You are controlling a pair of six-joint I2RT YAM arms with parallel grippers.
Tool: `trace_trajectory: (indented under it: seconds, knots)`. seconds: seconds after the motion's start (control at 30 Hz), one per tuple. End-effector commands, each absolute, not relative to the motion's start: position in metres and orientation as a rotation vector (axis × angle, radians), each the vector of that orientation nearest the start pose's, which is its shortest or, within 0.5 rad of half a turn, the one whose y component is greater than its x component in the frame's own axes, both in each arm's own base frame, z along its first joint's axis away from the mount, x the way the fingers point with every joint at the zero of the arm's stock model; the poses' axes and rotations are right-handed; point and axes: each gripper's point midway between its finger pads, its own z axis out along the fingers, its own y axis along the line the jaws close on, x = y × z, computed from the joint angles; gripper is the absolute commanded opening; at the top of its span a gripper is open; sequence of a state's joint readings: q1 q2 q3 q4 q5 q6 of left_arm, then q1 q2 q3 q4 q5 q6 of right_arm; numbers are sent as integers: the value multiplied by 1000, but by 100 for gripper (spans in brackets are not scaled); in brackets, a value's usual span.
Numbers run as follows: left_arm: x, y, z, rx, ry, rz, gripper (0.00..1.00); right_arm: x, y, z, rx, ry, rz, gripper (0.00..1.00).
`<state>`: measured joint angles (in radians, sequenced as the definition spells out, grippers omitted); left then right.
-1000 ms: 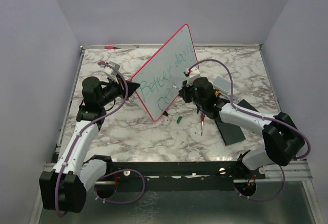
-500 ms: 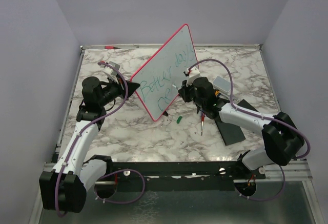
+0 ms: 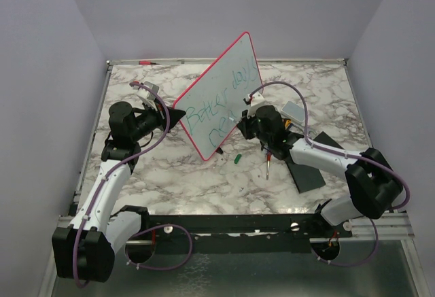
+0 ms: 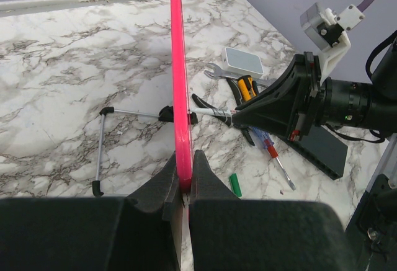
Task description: Write a sentence on the whiteboard
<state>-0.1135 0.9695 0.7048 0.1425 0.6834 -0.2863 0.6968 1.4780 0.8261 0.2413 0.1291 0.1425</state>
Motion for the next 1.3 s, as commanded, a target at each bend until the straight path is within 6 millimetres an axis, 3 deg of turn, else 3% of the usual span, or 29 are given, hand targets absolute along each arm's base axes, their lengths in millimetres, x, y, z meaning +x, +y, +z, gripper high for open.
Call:
trace_trajectory:
  seconds: [0.0, 0.27, 0.63, 1.27]
  knots:
    - [279, -161, 200, 406, 1908, -932, 0, 336, 273, 117, -487, 1993, 448, 1]
    - [280, -161, 201, 407, 1907, -934, 0, 336, 270, 106, -481, 2016, 425, 1]
    - [279, -161, 201, 405, 1906, -933, 0, 348, 266, 110, -450, 2007, 366, 1]
    - [279, -160, 203, 402, 1899, -922, 0, 342, 253, 151, -384, 1936, 382, 1]
